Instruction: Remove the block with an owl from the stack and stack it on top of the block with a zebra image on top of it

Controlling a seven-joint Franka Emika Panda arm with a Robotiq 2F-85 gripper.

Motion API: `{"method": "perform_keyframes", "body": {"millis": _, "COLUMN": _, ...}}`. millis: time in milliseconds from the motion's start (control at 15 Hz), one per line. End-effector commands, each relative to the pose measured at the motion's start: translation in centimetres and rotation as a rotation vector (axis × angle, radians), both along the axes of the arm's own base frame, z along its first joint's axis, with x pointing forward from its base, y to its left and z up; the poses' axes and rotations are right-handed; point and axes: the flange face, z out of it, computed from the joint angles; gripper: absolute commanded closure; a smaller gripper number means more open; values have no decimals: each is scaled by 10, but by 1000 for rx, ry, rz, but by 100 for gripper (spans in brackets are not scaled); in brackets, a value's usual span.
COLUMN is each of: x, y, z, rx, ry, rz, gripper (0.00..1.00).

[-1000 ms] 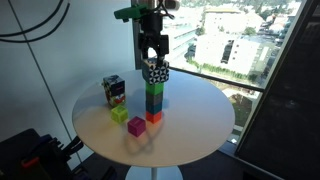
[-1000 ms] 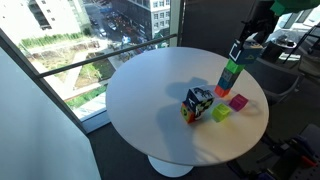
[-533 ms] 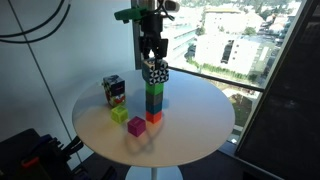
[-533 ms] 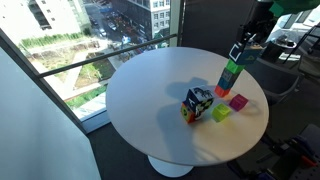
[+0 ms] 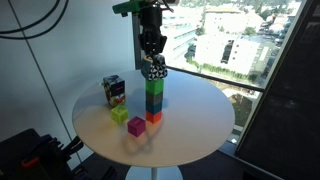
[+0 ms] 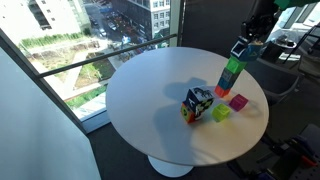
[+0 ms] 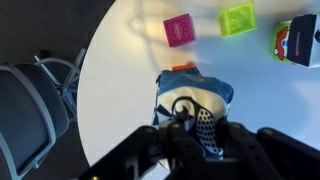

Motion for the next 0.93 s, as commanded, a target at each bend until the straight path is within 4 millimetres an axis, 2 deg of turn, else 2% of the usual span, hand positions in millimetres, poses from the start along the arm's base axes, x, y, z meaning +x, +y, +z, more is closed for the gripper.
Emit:
{"method": "perform_keyframes", "body": {"millis": 0, "x": -5, "y": 8, "z": 28, "rx": 4, "ry": -14, "rz": 17, "gripper": 90}}
{"method": "perform_keyframes", "body": {"millis": 133, "x": -8, "y": 16, "z": 37, "rx": 8, "ry": -23, "rz": 34, "gripper": 94}}
{"method": "perform_keyframes", "body": {"millis": 400, "x": -13, "y": 35, "z": 45, "rx": 14, "ry": -28, "rz": 80, "gripper": 93}}
{"method": "perform_keyframes", "body": {"millis": 867, "x": -21, "y": 78, "z": 40, "rx": 29, "ry": -42, "rz": 290, "gripper": 93}}
